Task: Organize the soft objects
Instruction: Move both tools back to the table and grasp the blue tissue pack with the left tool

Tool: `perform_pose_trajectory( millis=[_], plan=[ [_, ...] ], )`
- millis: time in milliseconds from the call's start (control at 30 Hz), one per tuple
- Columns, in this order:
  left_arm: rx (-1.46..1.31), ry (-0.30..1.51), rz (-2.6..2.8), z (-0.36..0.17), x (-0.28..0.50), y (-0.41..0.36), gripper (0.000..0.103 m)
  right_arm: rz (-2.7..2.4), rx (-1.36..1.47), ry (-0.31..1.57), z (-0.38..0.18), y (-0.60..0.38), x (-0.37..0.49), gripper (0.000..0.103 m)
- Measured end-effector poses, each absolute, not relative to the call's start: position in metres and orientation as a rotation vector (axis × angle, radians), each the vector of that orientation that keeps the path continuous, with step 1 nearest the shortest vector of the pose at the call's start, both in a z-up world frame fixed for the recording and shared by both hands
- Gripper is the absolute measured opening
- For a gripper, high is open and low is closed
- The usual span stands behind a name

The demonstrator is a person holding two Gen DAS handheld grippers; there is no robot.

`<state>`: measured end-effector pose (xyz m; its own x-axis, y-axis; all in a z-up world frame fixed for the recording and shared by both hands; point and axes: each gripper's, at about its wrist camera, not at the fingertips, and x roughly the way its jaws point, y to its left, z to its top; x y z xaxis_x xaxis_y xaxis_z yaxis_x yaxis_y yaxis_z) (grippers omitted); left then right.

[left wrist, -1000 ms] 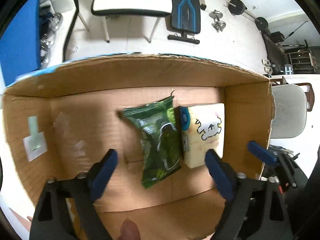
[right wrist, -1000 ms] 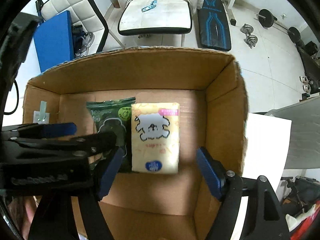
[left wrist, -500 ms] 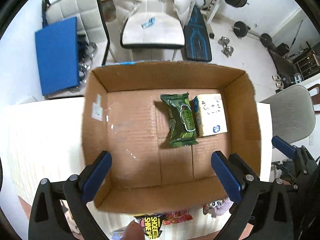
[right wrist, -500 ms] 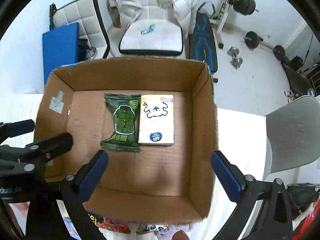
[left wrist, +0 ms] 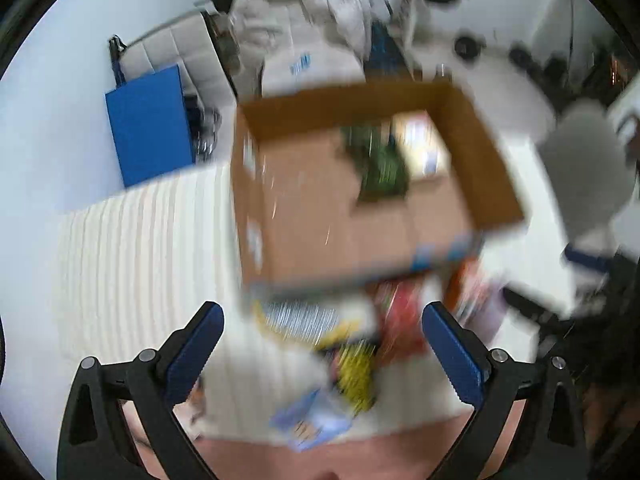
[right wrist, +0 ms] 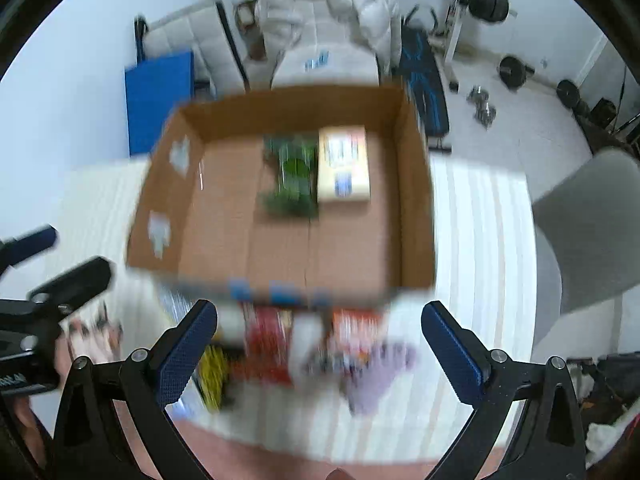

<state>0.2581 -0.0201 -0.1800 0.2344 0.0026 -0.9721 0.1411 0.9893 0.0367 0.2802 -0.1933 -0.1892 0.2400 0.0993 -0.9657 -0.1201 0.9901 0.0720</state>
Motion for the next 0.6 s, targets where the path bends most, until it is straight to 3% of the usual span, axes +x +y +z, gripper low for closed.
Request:
perform_pose_trajectory(
  millis=[233,467,600],
  plan=[
    [0.343,1.6,-0.169,-0.297,0.175,-0.019,0.102,0.138,0.026,1.546,-0.278,-0.211,0.2,0.103],
    [0.536,1.682,-0.212,-0.362,0.146,-0.031,0.102,0.143,-0.022,1.589,-0.306,-0.207,0.175,0.103],
    [0.342,1.711,-0.103,-0.38,0.169,-0.014,0.102,0.147,-0.041,1.589,-0.312,-0.202,0.179,0.103]
  ],
)
